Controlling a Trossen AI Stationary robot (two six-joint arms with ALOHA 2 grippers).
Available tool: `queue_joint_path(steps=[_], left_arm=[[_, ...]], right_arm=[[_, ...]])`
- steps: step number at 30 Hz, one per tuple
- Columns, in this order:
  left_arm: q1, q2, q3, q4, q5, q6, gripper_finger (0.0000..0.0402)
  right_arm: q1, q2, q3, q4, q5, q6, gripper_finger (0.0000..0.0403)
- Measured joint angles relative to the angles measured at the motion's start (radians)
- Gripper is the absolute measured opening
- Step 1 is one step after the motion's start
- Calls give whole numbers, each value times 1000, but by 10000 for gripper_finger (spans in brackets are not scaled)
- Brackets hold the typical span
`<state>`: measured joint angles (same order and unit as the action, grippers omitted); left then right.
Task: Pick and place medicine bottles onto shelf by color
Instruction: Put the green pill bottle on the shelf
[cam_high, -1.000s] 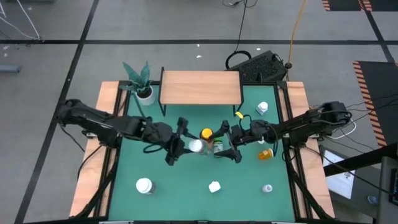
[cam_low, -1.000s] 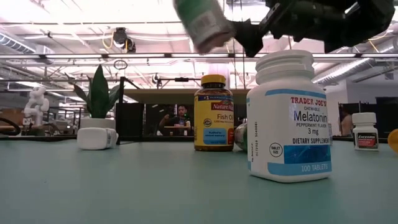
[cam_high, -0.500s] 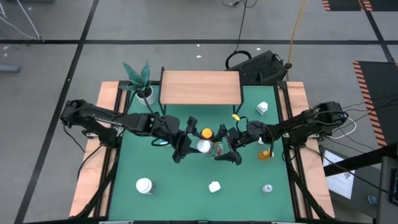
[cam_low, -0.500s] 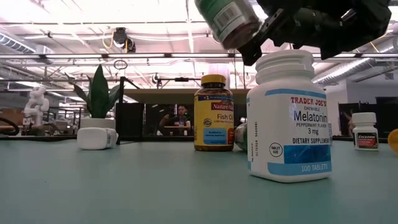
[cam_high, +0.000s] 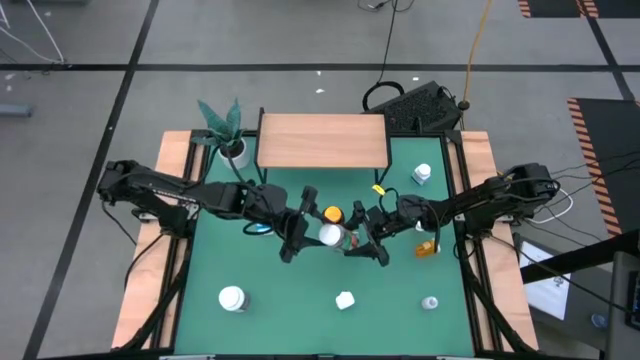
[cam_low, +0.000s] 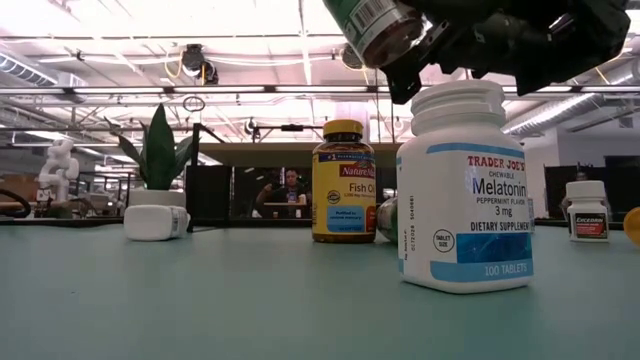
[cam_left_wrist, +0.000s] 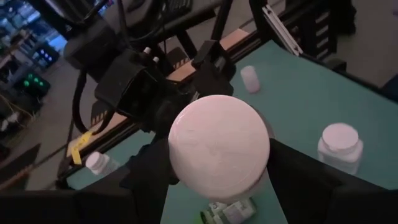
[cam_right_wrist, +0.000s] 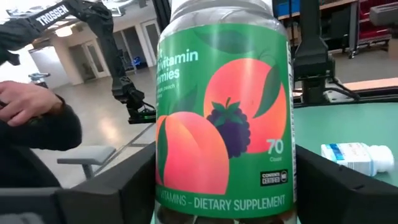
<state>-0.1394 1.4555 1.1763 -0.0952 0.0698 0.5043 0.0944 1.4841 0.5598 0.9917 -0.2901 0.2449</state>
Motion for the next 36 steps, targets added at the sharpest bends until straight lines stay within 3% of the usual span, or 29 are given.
queue_joint_path(steps=[3,10,16,21,26,36], left_arm=[[1,0,0,5,-23,-92,254],[1,0,0,2,-81,-444,322],[-15,-1,0,75,-107,-536,347],[-60,-2,0,96,-197,-492,339],[-88,10,0,115,-330,-428,329],[-82,131,0,329,-407,-428,325]], right_arm=[[7,0,0,-2,44,-39,274],[79,0,0,-9,296,-233,280],[155,1,0,-4,559,-423,281],[193,1,0,31,727,-509,281],[206,2,-1,89,764,-504,281],[212,1,-3,108,829,-565,281]])
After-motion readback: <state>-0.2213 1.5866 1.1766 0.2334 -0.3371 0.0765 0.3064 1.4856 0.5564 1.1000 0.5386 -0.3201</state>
